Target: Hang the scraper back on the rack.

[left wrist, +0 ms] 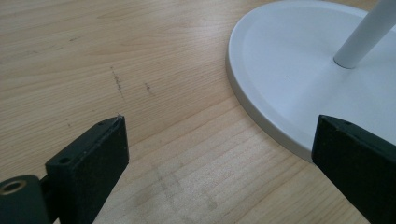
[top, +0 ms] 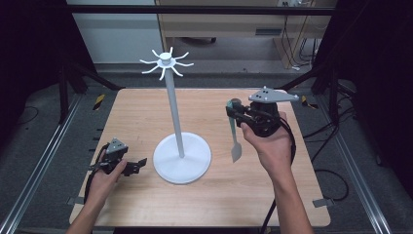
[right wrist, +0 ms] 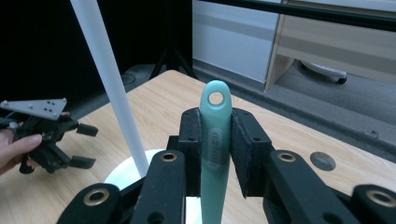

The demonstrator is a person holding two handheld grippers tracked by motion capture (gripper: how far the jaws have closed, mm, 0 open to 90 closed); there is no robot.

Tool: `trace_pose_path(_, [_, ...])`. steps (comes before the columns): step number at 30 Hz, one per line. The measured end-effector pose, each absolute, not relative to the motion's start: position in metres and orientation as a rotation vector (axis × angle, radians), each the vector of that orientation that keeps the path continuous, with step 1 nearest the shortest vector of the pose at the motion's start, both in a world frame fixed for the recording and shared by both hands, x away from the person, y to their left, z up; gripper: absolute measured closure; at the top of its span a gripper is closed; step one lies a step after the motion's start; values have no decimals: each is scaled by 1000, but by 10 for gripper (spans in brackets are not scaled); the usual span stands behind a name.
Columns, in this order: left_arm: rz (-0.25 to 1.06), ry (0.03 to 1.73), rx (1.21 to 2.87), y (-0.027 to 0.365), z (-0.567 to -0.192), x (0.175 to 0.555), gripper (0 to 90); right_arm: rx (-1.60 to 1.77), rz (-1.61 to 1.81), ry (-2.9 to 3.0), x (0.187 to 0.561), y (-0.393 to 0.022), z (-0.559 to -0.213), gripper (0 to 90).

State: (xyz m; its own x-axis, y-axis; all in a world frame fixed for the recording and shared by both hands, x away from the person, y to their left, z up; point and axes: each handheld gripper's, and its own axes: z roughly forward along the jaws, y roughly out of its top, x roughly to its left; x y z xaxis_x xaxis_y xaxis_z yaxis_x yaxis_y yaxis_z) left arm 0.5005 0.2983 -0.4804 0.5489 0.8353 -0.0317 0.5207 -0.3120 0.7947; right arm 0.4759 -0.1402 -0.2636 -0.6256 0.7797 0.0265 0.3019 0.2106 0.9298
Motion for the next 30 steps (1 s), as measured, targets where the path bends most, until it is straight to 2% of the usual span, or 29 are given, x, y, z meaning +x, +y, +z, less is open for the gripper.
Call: trace_pose_path(30, [520,1102,1970,299,-479,501,36,878,1555,1948,461,-104,-218,749])
